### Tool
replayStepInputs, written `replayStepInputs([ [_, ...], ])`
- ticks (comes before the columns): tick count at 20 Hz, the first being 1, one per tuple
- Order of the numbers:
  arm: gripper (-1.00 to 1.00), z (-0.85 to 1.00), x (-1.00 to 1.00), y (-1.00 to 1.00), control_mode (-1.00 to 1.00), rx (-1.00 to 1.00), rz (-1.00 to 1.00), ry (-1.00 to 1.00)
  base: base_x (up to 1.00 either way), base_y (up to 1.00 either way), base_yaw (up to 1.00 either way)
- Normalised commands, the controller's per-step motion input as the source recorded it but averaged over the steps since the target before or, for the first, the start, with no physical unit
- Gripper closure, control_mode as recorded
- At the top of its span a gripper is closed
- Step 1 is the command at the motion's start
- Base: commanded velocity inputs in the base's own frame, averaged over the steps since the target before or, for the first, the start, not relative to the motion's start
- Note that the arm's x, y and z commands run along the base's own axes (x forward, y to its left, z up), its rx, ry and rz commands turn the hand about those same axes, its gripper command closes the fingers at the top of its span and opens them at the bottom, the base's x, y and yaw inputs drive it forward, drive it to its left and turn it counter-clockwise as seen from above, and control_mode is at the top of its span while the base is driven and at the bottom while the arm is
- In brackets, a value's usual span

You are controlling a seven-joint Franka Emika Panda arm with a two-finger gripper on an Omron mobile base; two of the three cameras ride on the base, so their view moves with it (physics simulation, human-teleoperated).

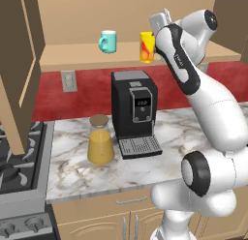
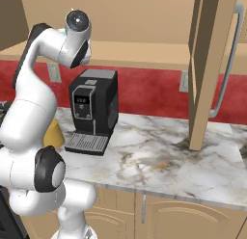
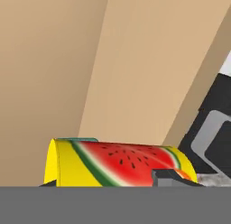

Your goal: There is a tray on the dining counter. Grab the cup, mug, and pitcher and place them on the tray. The pitcher may be placed next to the tray if it cannot fit the tray.

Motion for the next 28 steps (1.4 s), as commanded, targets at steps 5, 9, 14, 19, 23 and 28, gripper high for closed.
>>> replayStepInputs([
  [5,1.0,0.0,-0.86,-0.29,-1.0,0.0,0.0,0.0,0.0,0.0,0.0],
  [9,1.0,-0.02,-0.97,-0.19,-1.0,0.0,0.0,0.0,0.0,0.0,0.0],
  [14,1.0,-0.04,-0.92,-0.17,-1.0,0.0,0.0,0.0,0.0,0.0,0.0],
  [19,1.0,-0.19,-0.81,-0.01,-1.0,0.0,0.0,0.0,0.0,0.0,0.0],
  [23,1.0,-0.21,-0.73,0.0,-1.0,0.0,0.0,0.0,0.0,0.0,0.0],
  [28,1.0,-0.15,-0.65,-0.03,-1.0,0.0,0.0,0.0,0.0,0.0,0.0],
])
